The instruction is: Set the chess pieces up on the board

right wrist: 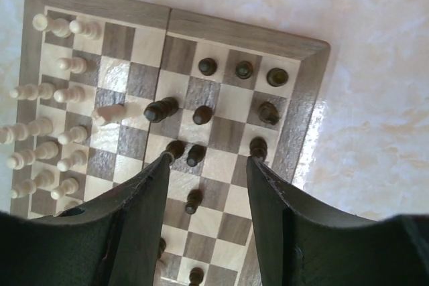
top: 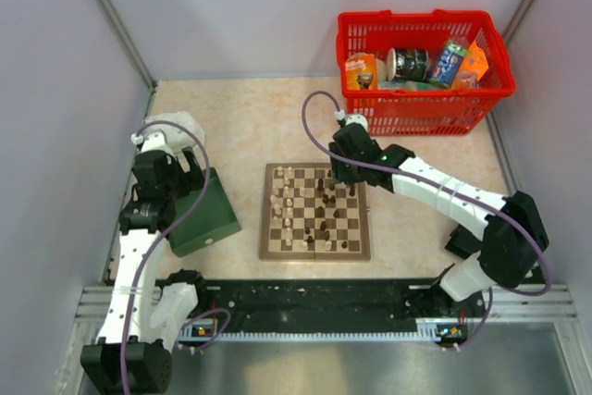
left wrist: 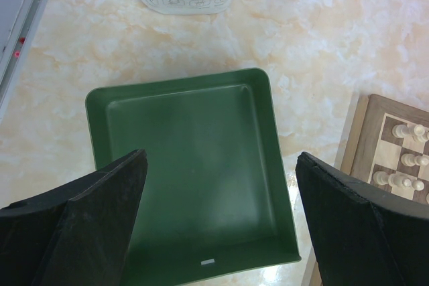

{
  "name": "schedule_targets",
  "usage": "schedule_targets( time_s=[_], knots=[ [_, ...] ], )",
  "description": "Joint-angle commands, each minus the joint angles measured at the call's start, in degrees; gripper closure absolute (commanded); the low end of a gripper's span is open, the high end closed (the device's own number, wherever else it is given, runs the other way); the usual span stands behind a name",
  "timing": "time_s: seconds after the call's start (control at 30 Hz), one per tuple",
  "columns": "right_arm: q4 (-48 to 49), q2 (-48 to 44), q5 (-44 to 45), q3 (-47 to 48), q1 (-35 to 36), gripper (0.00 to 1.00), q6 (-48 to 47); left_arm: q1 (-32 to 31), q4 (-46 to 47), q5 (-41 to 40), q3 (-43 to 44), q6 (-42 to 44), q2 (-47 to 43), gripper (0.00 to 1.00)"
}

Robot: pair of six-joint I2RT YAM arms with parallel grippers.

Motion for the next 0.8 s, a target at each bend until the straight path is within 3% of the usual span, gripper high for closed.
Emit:
schedule_targets(
  time_s=[0.0, 0.3, 0.77],
  knots=[
    [1.62, 3.35, -1.36, 3.85, 3.09, 0.5, -1.51, 0.03, 0.88, -0.31, -0.02, 0.44, -0.49, 0.02],
    [1.71, 11.62, -2.15, 9.74, 5.99, 0.49, -3.27, 0.03, 0.88, -0.39, -0.02, 0.44, -0.67, 0.02],
    [1.45, 5.74, -1.88, 6.41, 6.43, 0.47, -2.74, 0.03, 0.88, -0.48, 0.07, 0.52, -0.58, 0.02]
  ],
)
